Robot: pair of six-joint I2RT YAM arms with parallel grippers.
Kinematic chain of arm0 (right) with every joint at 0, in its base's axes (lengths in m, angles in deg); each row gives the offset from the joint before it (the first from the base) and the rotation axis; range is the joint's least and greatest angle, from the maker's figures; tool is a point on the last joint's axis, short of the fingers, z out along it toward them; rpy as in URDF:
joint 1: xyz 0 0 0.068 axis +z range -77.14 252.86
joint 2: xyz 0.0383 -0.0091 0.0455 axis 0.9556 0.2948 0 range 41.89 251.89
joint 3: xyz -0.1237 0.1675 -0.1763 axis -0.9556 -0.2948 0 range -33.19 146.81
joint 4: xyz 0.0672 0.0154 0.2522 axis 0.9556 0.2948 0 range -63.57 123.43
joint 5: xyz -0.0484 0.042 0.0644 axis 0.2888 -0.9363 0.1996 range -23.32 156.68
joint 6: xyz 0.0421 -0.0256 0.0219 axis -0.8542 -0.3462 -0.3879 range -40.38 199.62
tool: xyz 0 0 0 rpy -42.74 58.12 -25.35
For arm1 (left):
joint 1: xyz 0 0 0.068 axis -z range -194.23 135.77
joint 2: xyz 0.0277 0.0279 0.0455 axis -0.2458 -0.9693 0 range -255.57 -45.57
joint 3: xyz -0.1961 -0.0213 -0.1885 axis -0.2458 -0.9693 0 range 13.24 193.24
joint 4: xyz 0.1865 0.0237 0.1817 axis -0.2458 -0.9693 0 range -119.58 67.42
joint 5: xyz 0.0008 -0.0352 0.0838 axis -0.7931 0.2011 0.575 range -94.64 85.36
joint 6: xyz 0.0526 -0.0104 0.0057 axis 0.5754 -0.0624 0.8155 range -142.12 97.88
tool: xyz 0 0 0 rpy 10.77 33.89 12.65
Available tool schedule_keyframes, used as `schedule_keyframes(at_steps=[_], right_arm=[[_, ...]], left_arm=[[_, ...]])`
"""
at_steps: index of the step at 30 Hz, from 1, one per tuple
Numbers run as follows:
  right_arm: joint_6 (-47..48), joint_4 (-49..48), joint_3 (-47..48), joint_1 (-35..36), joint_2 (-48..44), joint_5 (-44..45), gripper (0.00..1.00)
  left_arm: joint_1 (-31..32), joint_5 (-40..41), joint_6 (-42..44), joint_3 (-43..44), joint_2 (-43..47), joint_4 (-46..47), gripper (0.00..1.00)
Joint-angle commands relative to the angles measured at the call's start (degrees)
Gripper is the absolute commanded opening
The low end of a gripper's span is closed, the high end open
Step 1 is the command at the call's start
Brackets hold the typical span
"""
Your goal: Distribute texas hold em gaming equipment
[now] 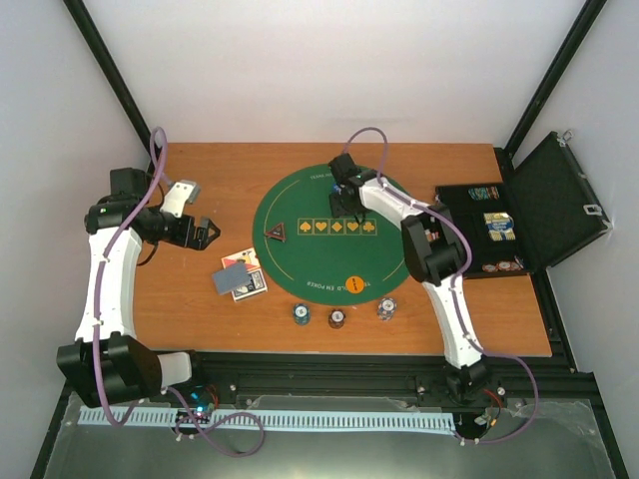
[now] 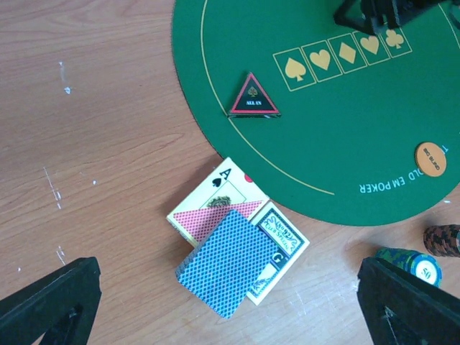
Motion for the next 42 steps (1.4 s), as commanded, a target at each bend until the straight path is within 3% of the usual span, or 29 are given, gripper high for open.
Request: schedule_keyframes(at_steps=[1, 7, 15, 31, 42], right_arm=[[0.4, -3.2, -15.6, 4.0, -15.8, -0.3, 0.64], [-2.9, -9.1, -41.9, 11.0, -31.0, 1.4, 0.72], [-7.2, -12.5, -58.5, 16.3, -39.4, 3.5, 0.75], [-7.5, -11.1, -64.2, 16.6, -44.9, 3.8, 0.67], [-7.0, -11.8, -65.8, 16.0, -44.5, 1.9, 0.69]], left_arm=[[-0.2, -2.7, 2.5, 2.4, 0.7, -3.7, 1.00], [-0.2, -3.3, 2.3, 2.7, 1.5, -5.3, 1.00], [-0.2, -3.6, 1.8, 3.2, 1.8, -5.8, 1.00], [-0.2, -1.7, 1.9, 2.9, 3.8, -5.8, 1.00], [-0.2, -1.1, 2.4, 3.6, 5.0, -6.8, 1.00]])
